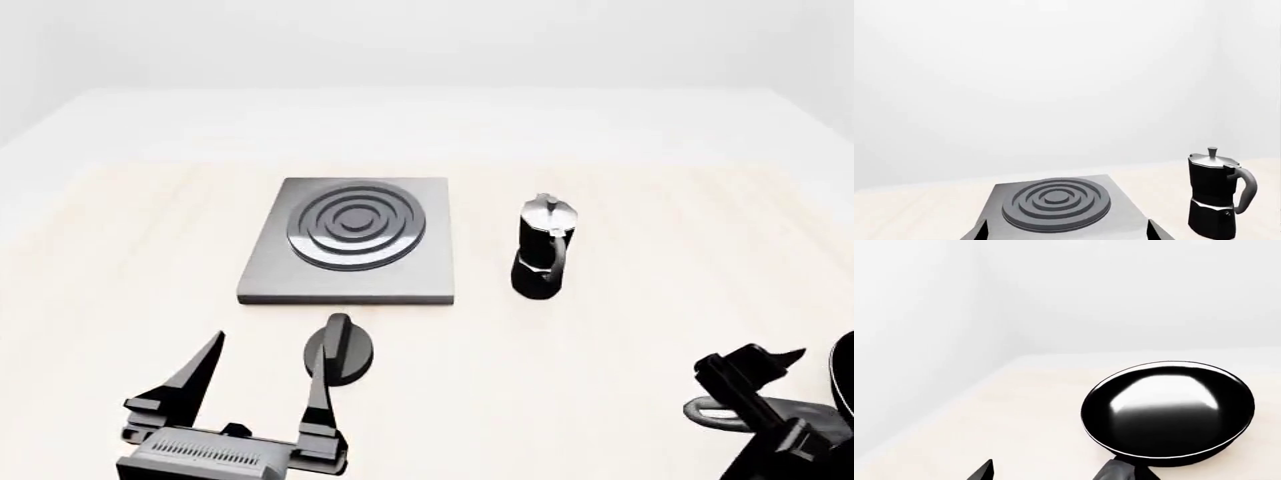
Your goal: Put the frying pan on the stove.
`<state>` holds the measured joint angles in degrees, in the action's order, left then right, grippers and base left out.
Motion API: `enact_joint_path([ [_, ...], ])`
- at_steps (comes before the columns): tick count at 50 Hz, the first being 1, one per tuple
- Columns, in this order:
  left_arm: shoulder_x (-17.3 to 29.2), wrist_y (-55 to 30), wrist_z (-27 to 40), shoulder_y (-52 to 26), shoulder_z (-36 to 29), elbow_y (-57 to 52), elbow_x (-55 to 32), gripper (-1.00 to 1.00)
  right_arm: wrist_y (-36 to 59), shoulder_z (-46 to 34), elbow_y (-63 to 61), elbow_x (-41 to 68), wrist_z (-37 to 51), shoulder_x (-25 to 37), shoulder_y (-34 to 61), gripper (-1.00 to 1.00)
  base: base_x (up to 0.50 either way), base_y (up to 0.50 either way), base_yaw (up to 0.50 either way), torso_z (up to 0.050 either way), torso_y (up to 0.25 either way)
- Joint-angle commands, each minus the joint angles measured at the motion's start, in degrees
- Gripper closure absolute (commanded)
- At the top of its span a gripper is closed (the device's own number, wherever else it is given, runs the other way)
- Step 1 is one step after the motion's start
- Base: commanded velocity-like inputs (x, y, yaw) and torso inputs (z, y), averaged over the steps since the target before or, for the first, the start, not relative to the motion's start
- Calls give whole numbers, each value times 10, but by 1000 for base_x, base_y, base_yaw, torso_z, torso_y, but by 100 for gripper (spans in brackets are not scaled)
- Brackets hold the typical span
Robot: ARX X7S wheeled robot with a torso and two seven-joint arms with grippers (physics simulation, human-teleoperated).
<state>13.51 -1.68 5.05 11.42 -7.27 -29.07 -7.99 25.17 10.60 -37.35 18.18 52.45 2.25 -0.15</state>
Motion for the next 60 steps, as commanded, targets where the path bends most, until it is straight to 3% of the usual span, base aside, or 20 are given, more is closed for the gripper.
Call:
enact_joint_path([
  [1, 6, 1, 6, 0, -4, -1, -5, -100, 11, -36, 42, -34, 70, 3, 47, -100, 0, 0, 0, 0, 0],
  [38, 22, 5, 23, -3, -15, 1, -19, -100, 13, -50, 215, 9, 181, 3, 199, -100, 0, 0, 0, 0, 0],
  [60, 30, 5, 31, -4, -16, -1, -29, -100, -34, -48, 322, 20, 218, 6, 241, -100, 0, 0, 0, 0, 0],
])
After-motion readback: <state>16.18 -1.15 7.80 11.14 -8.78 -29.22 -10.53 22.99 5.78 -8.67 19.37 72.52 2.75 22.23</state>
